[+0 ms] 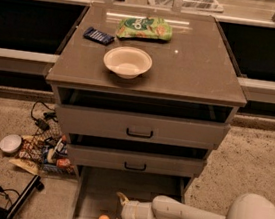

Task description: Pick orange from bottom drawer and place on counter

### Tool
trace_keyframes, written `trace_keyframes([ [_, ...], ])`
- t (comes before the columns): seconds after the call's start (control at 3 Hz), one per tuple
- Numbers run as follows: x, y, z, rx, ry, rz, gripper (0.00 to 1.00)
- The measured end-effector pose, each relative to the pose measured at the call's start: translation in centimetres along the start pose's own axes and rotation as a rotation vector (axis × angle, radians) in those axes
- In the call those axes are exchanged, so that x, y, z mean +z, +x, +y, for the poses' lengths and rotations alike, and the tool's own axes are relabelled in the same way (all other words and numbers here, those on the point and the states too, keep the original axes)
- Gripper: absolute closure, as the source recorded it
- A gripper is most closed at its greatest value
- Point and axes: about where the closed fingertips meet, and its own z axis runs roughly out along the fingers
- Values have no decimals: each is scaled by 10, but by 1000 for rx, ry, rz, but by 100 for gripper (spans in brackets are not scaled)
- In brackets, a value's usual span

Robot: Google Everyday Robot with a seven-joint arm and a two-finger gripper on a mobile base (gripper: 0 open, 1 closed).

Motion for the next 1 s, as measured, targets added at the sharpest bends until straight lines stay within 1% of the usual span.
trace_keyframes([
  [0.33, 32, 21, -1, 17, -1, -2, 0],
  [0.67, 59, 41, -4, 21, -2, 12, 0],
  [1.0, 78, 58, -8, 21, 1, 37, 0],
])
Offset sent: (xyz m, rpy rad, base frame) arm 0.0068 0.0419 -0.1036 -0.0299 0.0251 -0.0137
